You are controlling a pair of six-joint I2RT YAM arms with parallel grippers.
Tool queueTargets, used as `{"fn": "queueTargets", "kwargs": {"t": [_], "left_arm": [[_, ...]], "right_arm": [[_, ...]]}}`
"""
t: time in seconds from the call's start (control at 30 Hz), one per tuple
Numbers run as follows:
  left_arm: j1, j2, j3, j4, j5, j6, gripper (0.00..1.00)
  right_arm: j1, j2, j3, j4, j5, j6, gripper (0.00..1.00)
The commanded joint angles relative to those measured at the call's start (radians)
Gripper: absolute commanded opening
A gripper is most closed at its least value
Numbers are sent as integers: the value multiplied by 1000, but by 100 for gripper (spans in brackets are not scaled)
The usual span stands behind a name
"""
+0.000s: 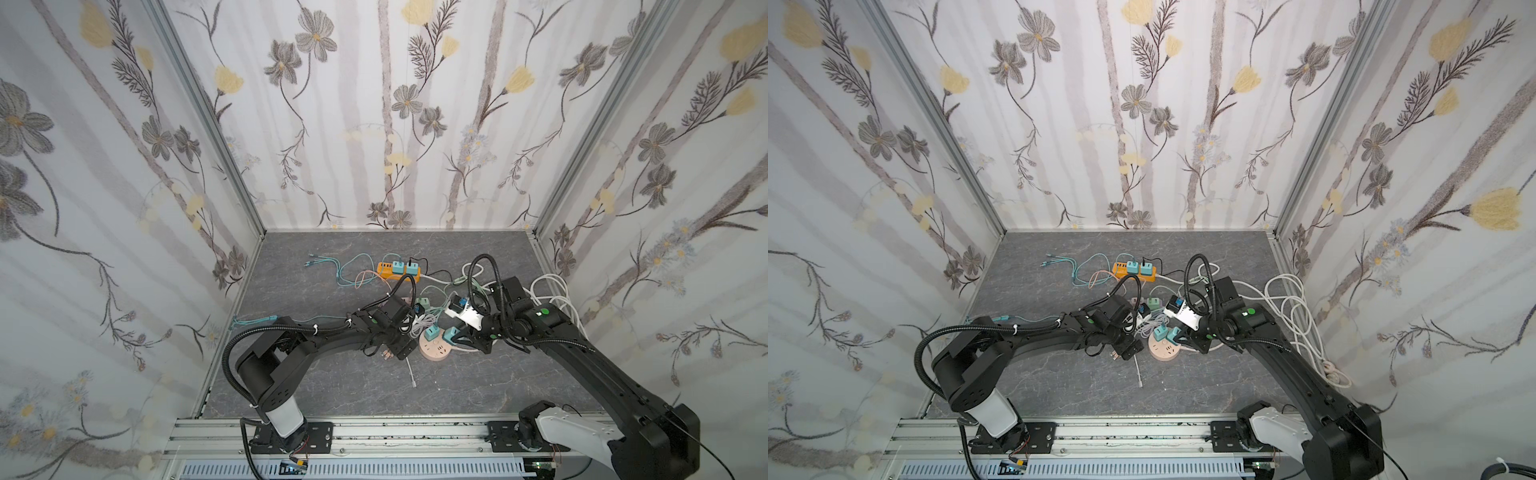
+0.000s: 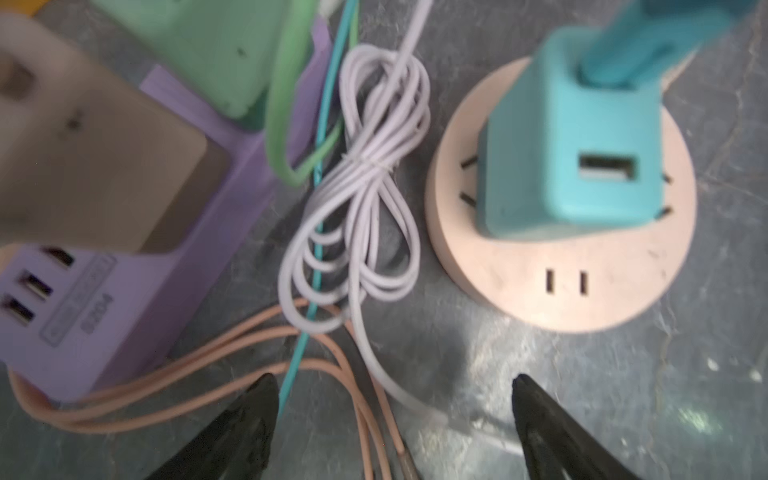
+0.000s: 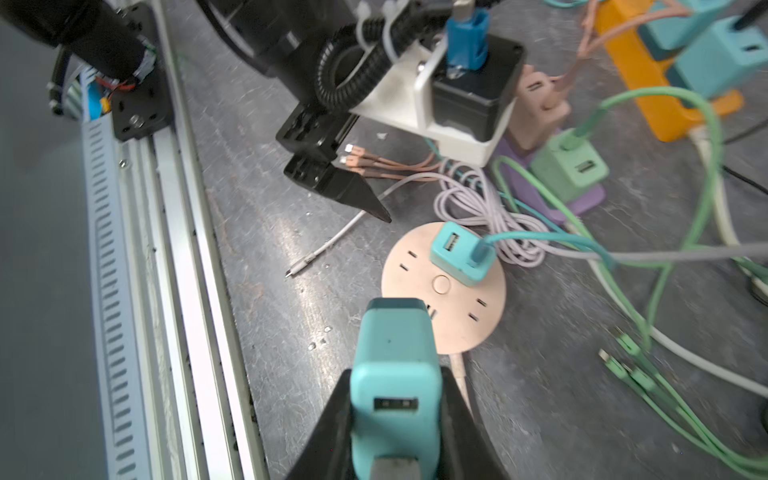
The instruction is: Insert the plug
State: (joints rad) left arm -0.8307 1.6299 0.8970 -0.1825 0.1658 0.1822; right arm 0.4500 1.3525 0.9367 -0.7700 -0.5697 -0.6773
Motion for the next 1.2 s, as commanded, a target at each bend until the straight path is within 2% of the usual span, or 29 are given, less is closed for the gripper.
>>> {"fn": "queueTargets", "kwargs": {"t": [0.0, 0.07, 0.13, 0.27, 0.4, 0.5, 0.63, 0.8, 0.97, 1.17], "left_arm": [[41, -100, -46, 22, 133, -13, 93], [72, -187, -114, 89, 130, -77, 95], [107, -283, -209, 182, 75, -148, 100], [194, -515, -415, 345, -147, -306, 100], [245, -743, -533, 317, -385, -395, 100], [265, -892, -574, 254, -505, -422, 100], [281, -1047, -647, 248, -548, -470, 100], [292, -1144, -685, 203, -575, -492, 100], [295, -1165, -690, 183, -582, -497, 100], [300, -1156, -696, 193, -600, -499, 100]], "right_arm": [[42, 130, 79, -47, -27, -286, 0], [54, 217, 130, -90, 28, -369, 0], [58, 298, 170, -127, 85, -437, 0], [81, 357, 184, -111, 148, -519, 0], [98, 399, 187, -100, 200, -582, 0], [98, 426, 187, -101, 233, -607, 0], [99, 435, 179, -94, 256, -628, 0], [102, 431, 180, -86, 252, -649, 0], [105, 393, 236, -161, 257, -666, 0], [117, 408, 215, -142, 252, -677, 0]]}}
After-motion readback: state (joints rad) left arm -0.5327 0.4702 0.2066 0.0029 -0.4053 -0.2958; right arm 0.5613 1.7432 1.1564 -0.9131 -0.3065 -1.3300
